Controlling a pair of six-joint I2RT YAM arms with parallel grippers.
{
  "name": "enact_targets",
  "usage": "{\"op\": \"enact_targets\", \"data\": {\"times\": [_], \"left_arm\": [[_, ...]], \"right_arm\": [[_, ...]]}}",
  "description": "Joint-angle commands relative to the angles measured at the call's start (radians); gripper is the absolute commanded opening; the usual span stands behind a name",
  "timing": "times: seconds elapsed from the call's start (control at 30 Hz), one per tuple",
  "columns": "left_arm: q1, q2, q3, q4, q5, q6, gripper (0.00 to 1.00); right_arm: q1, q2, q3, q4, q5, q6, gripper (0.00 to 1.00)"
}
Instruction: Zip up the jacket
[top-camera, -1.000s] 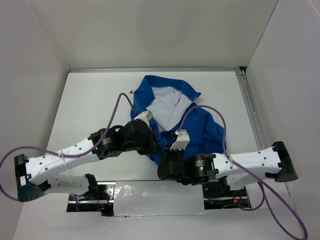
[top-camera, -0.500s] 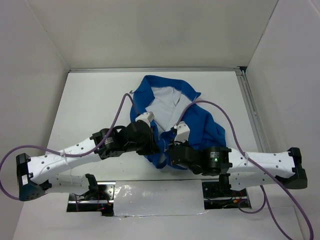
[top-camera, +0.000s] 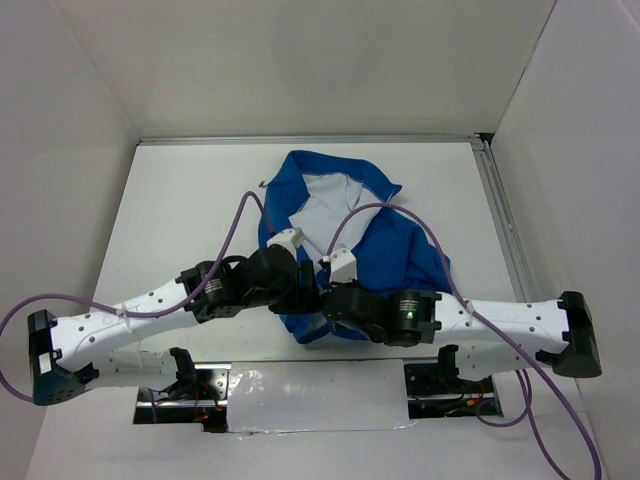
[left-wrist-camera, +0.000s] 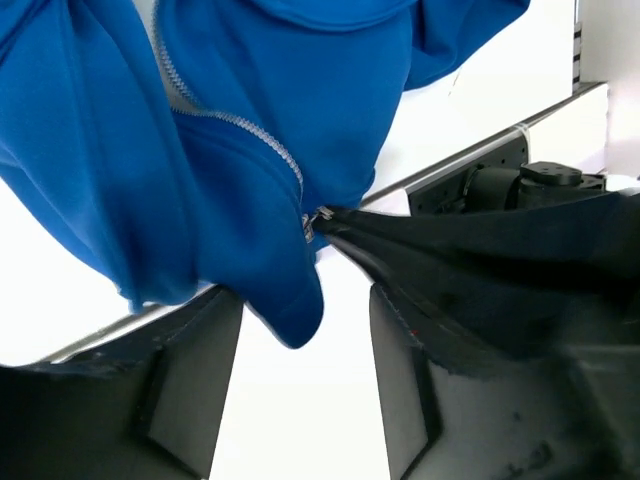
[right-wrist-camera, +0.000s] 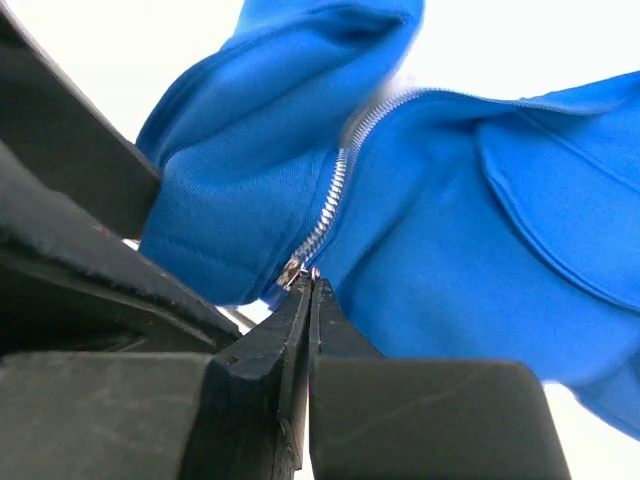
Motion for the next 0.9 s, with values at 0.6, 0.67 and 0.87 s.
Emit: {"op": "enact_targets", "data": {"times": [0.6, 0.67, 0.87], "left_arm": [[-0.005, -0.142, -0.172, 0.14, 0.005, -0.191, 0.63], [-0.005, -0.151, -0.178, 0.149, -0.017, -0.193, 0.61], [-0.006, -0.188, -0.201, 0.209, -0.017, -0.142, 0.26]], "right_arm": [[-0.157, -0.209, -0.143, 0.336, -0.499, -0.067, 0.0], [-0.16, -0.209, -0.143, 0.336, -0.505, -0.067, 0.0], [-0.176, -0.181, -0.126, 0.315, -0.456, -0.052, 0.0]]}}
